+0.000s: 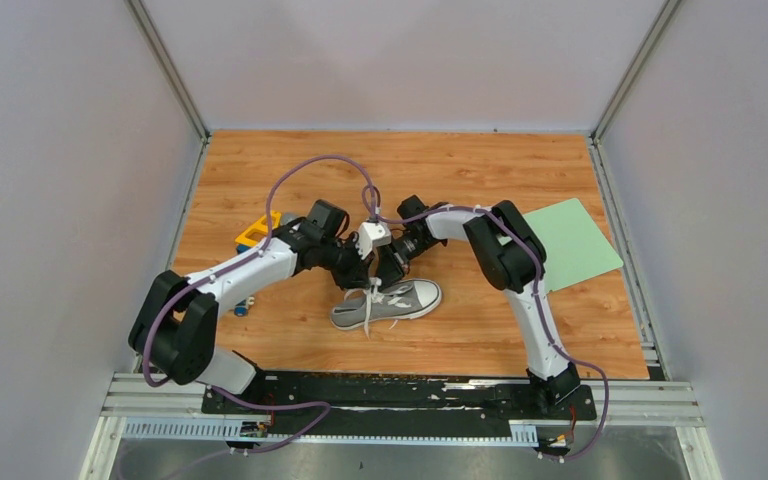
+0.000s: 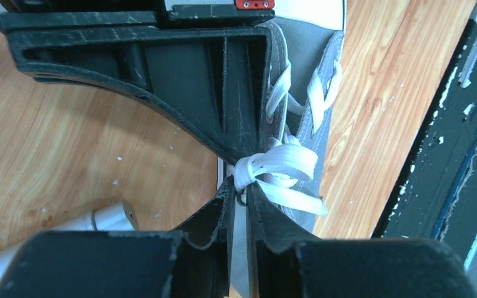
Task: Tie the shoes
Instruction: Cross the shoelace with the shoelace.
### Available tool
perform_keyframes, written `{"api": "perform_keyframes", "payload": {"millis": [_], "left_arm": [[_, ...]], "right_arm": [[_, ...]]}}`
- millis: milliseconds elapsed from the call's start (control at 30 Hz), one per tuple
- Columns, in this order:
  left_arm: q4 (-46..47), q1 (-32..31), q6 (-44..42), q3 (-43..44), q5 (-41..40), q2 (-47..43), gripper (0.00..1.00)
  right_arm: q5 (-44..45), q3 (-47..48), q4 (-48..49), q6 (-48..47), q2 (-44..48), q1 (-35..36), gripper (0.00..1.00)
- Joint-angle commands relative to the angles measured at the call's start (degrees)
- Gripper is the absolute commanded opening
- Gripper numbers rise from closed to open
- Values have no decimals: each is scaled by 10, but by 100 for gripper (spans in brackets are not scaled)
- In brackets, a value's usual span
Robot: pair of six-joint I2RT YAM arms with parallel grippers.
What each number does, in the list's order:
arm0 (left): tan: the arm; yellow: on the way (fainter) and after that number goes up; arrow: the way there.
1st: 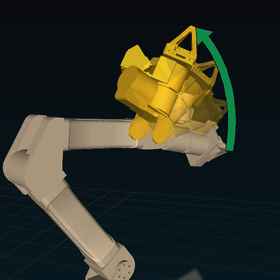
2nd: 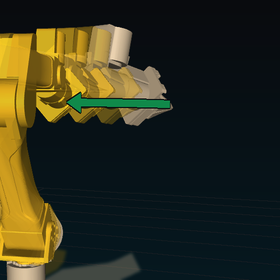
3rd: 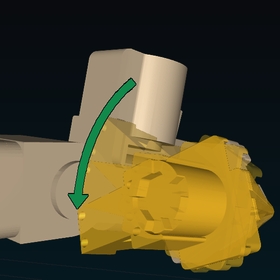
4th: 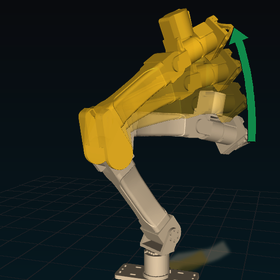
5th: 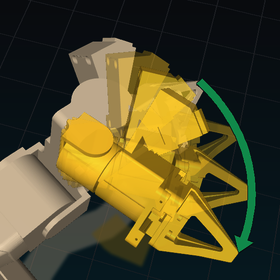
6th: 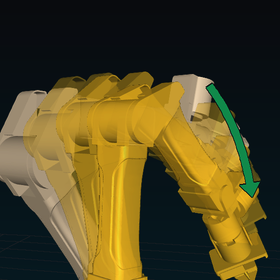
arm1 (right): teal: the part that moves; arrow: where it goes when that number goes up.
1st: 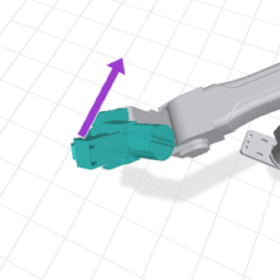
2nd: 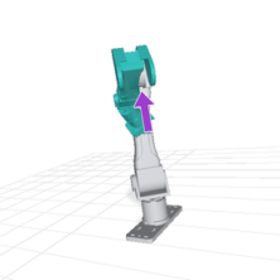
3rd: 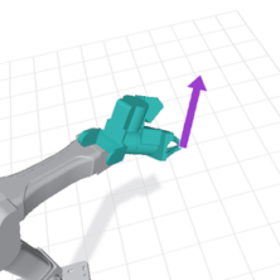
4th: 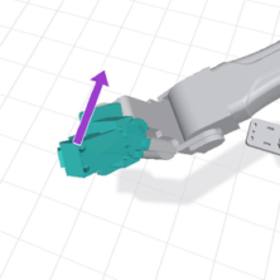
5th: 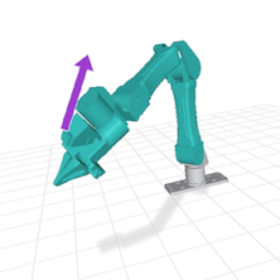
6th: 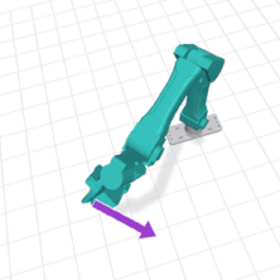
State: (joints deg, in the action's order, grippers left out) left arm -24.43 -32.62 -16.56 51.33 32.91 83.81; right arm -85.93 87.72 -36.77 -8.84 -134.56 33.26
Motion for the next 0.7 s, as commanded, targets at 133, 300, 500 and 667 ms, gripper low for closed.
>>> {"api": "perform_keyframes", "payload": {"millis": [133,300,500,667], "left_arm": [[-61,16,-33,43,63,-59,44],[-64,17,-43,46,84,-59,52],[-96,17,-133,48,88,-52,52],[-123,17,-262,61,100,-28,54]], "right_arm": [[96,-28,-5,-51,95,-6,0],[100,-27,-10,-52,100,-6,0],[95,-26,-12,-53,93,-6,1],[77,-22,-17,-59,81,-5,3]]}}
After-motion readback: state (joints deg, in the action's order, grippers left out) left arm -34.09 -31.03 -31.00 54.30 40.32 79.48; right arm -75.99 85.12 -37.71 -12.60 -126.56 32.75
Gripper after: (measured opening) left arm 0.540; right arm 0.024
